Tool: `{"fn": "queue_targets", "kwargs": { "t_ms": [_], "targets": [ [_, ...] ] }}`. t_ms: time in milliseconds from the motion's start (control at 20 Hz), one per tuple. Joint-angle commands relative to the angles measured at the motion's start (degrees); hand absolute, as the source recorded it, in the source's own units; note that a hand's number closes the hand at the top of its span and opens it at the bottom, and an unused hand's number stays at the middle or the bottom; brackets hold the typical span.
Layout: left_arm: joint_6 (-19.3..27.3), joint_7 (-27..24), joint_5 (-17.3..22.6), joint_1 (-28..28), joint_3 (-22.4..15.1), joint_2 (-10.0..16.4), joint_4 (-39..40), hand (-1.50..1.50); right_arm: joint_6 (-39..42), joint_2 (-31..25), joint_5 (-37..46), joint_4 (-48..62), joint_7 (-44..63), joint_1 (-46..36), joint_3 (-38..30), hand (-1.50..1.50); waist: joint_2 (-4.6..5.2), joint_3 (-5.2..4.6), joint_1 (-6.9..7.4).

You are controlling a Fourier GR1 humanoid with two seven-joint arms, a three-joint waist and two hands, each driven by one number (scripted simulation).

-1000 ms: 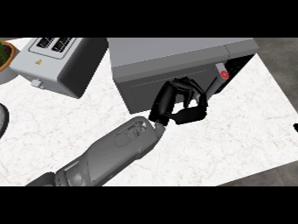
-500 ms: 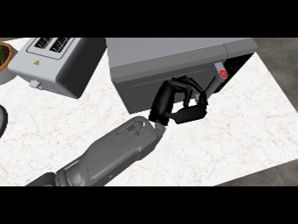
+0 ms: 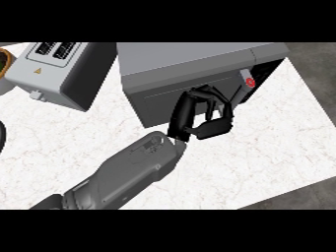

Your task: Pick up the milk, place it into the microwave and close the microwave

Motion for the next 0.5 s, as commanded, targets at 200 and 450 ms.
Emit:
{"fn": "queue_targets", "kwargs": {
  "t_ms": [200,450],
  "targets": [
    [1.33,-1.95,2.76,-3.05,4.55,0.05,7.42,1.50,0.96,-1.04,-2.00,-1.30,0.76,0.09,0.41,-1.50,1.31,-0.04,-0.99],
    [1.96,-3.18,3.83,-3.51,4.69,0.05,7.81,1.50,0.84,-1.89,-3.00,-2.20,1.38,-0.34,0.28,-1.50,1.32,-0.08,-0.87]
  ]
}}
